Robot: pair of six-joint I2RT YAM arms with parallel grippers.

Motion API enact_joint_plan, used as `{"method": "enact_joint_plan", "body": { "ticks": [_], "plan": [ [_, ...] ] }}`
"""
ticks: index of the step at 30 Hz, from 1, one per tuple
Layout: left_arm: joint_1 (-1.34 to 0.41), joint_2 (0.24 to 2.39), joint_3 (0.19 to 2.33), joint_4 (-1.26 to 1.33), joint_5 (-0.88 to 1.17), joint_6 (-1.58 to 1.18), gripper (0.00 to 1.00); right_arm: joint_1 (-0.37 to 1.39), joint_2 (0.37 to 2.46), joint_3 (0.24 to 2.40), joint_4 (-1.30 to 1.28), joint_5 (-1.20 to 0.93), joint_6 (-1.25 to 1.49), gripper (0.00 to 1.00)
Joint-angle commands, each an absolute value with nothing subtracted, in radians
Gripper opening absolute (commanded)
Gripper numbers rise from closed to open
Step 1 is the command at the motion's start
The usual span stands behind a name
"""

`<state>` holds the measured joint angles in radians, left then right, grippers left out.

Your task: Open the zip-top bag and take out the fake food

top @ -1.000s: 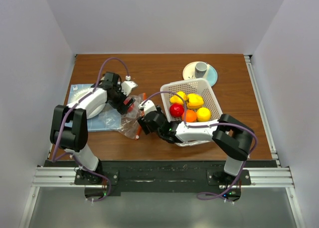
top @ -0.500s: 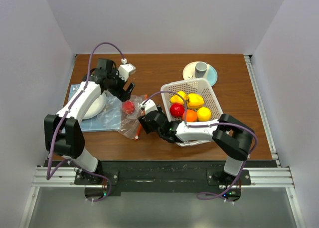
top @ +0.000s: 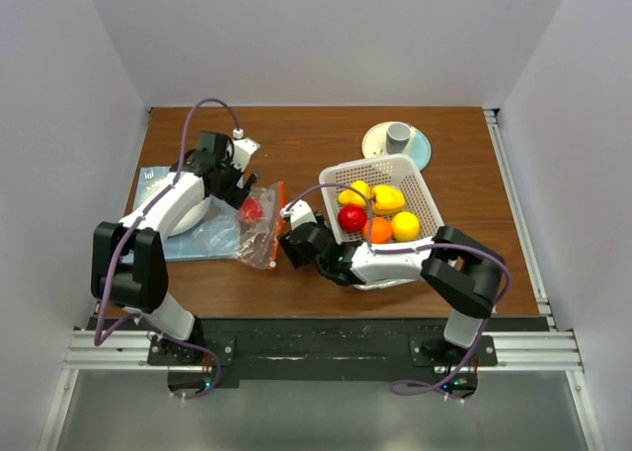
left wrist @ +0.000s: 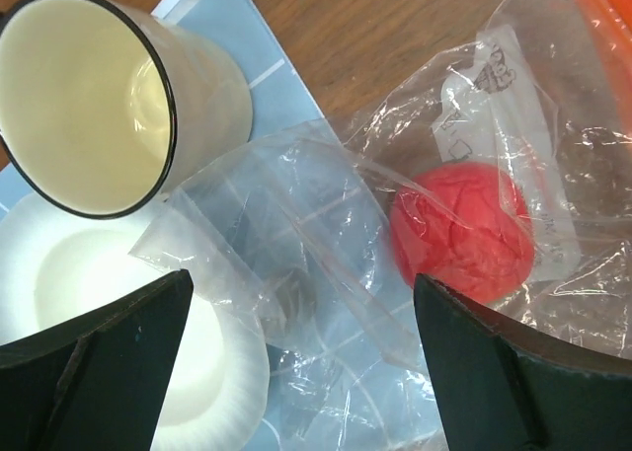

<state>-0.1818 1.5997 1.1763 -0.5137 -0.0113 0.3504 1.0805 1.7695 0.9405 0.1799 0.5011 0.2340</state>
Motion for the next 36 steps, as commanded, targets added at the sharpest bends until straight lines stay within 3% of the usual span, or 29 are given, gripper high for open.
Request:
{"method": "enact_joint_plan", "body": {
  "ticks": [1, 22, 36],
  "plan": [
    [-0.202, 1.592, 1.132, -0.457, -0.074, 0.345, 1.0, 1.077, 1.706, 0.933, 0.204, 0.515, 0.252, 0.74],
    [-0.255, 1.686, 1.046, -0.388, -0.077, 0.376, 1.0, 1.063, 1.802, 1.045, 0.253, 0.517, 0.14, 0.75],
    [-0.264, 1.686, 0.925, -0.196, -0.037, 0.469, 1.0, 1.042, 1.789, 1.032, 0.261, 0.526, 0.146, 0.75]
  ]
}}
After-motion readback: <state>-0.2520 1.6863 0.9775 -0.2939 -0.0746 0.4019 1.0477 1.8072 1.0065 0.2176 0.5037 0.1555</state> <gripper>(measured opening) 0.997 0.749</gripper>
